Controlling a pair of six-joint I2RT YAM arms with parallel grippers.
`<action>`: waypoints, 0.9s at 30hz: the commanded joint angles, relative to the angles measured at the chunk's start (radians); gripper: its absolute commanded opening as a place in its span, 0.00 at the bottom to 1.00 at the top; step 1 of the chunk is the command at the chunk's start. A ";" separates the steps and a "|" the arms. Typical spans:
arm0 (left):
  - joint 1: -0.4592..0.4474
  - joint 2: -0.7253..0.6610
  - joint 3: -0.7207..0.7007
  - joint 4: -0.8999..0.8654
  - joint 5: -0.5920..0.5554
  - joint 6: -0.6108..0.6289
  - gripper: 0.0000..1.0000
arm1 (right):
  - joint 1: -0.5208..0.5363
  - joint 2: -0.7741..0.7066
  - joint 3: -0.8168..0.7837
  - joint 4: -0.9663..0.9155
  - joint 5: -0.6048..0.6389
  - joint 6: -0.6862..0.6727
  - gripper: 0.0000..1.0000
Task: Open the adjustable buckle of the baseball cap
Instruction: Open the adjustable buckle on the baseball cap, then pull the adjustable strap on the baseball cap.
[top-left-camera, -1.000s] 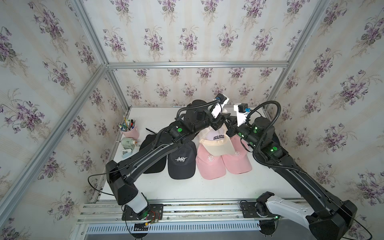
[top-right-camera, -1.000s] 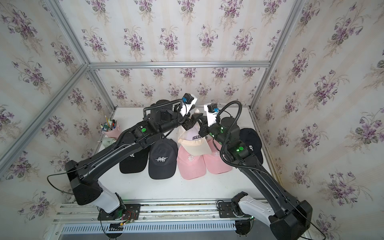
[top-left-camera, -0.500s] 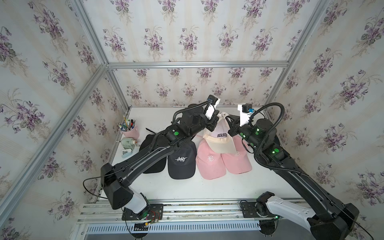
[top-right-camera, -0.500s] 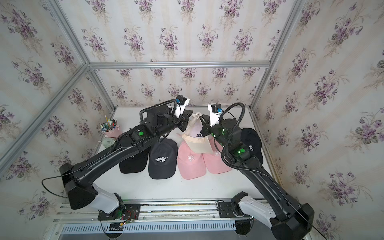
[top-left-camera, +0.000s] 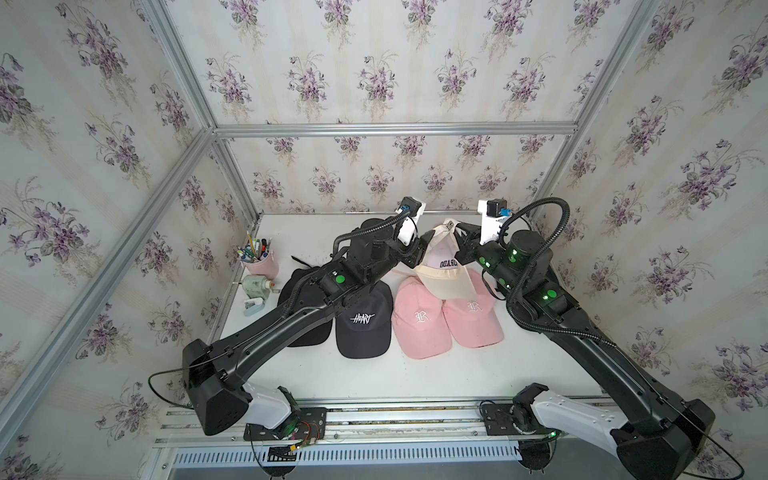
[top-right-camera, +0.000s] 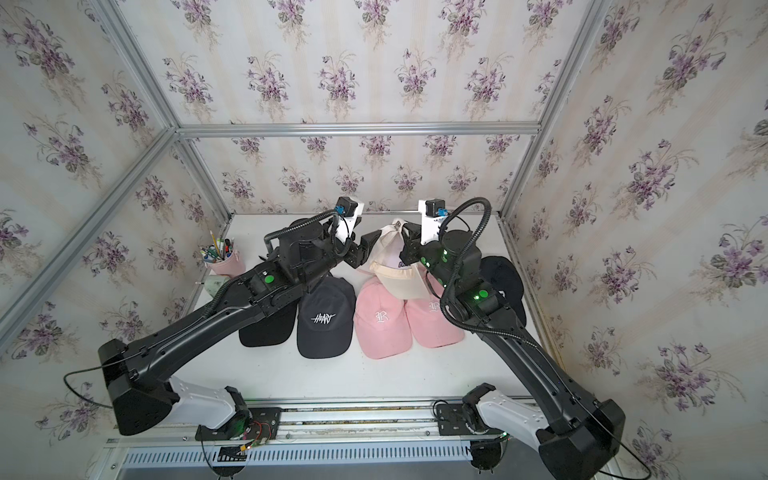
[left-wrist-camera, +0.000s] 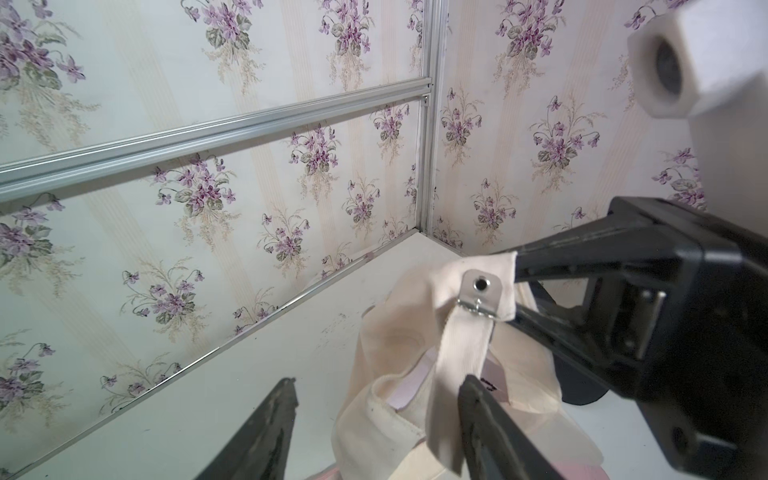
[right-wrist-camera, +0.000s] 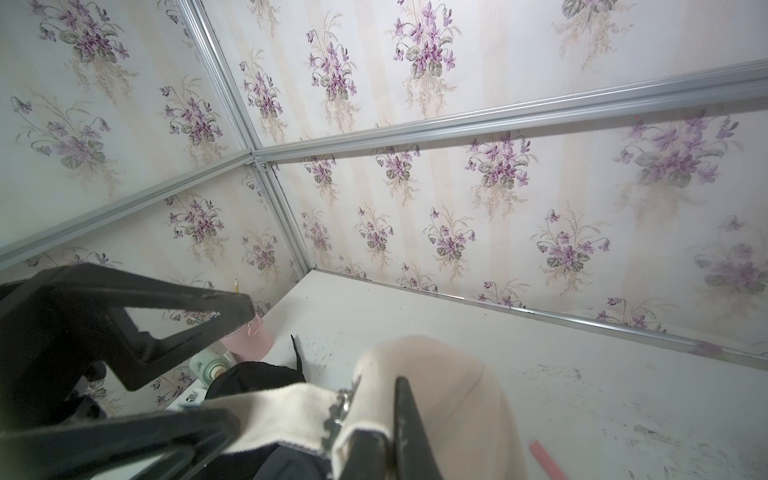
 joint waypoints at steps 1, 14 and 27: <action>-0.003 -0.048 -0.063 0.093 -0.007 0.060 0.62 | -0.001 0.014 0.024 0.012 -0.016 0.028 0.00; -0.043 0.007 -0.115 0.217 0.067 0.204 0.63 | 0.000 0.041 0.052 -0.014 -0.059 0.040 0.00; -0.047 0.095 -0.050 0.205 0.031 0.219 0.34 | 0.000 0.026 0.037 -0.027 -0.031 0.052 0.00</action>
